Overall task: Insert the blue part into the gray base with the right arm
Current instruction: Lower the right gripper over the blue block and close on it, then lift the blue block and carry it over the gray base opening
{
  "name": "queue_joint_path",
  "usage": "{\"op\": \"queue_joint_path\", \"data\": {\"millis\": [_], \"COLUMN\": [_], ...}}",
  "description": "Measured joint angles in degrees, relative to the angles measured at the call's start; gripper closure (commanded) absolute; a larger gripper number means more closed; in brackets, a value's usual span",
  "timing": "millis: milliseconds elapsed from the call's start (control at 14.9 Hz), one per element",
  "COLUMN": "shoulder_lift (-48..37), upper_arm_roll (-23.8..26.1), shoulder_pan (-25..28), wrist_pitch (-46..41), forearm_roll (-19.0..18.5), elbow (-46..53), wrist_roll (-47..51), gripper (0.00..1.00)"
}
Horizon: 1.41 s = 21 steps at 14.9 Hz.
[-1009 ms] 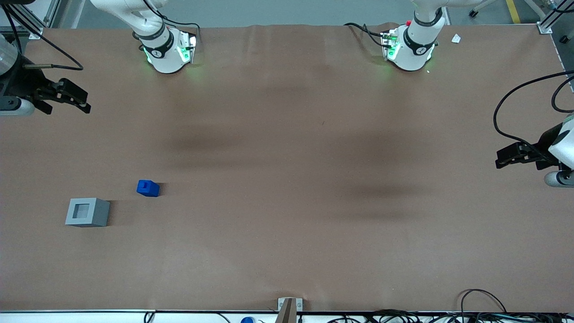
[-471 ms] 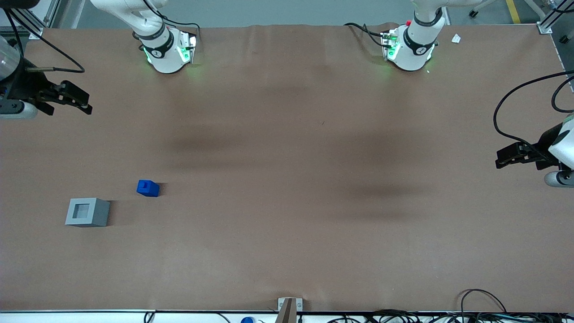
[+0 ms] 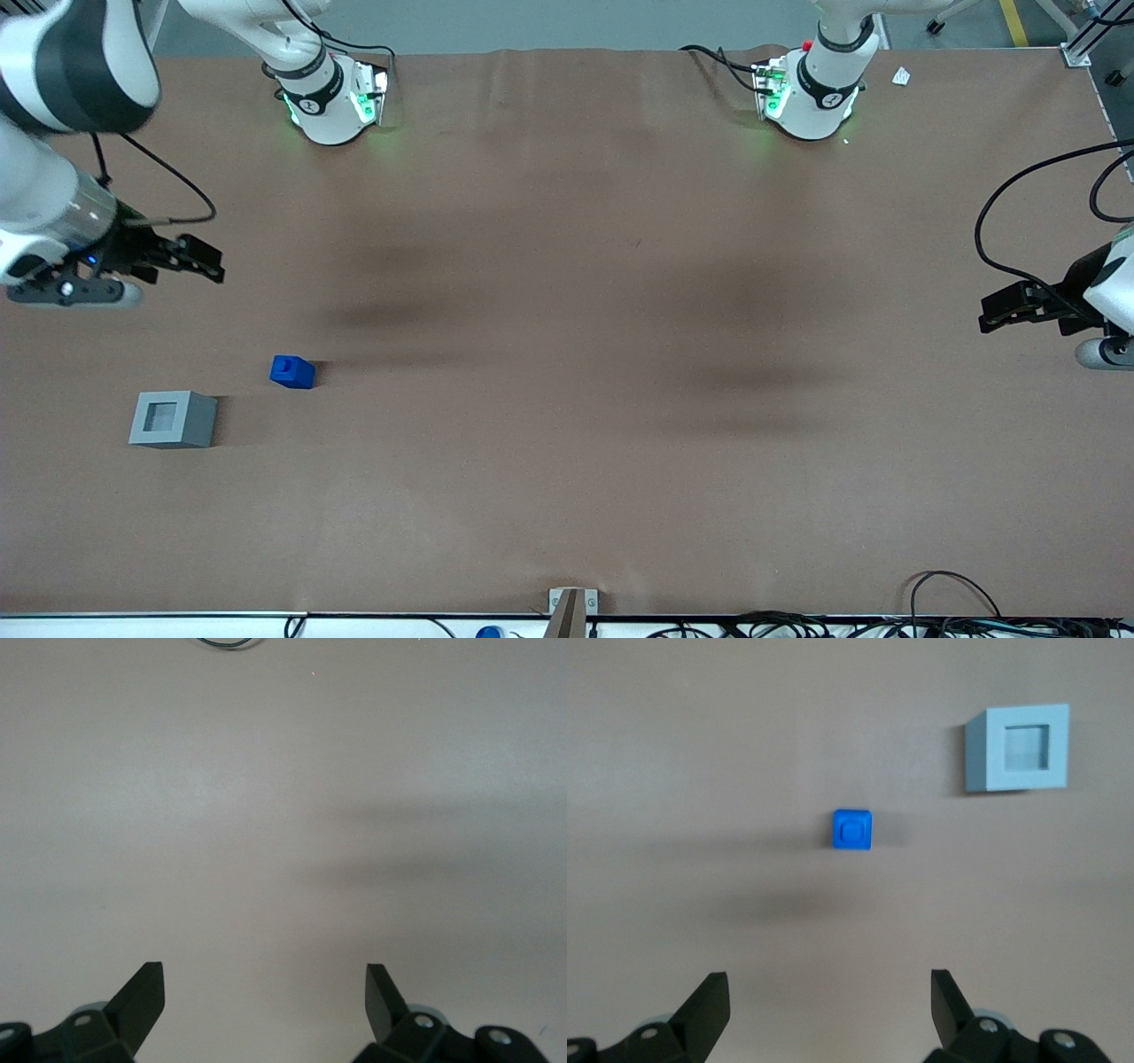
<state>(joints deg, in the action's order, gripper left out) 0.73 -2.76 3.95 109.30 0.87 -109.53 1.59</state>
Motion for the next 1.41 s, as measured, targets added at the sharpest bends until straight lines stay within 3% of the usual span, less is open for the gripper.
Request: {"op": "queue_joint_path", "data": {"millis": [336, 673, 1076, 1413], "shoulder_lift": [9.58, 20.11, 23.83, 23.88], "upper_arm_roll": [0.0, -0.01, -0.02, -0.03], "shoulder_pan": [0.0, -0.01, -0.01, -0.04], "wrist_pitch": [18.17, 30.5, 33.73, 33.17], "forearm_roll": [0.0, 0.0, 0.0, 0.0], "elbow": [-6.58, -7.46, -7.37, -7.37], "wrist_roll": [-0.01, -0.01, -0.01, -0.01], "gripper": [0.05, 0.1, 0.26, 0.53]}}
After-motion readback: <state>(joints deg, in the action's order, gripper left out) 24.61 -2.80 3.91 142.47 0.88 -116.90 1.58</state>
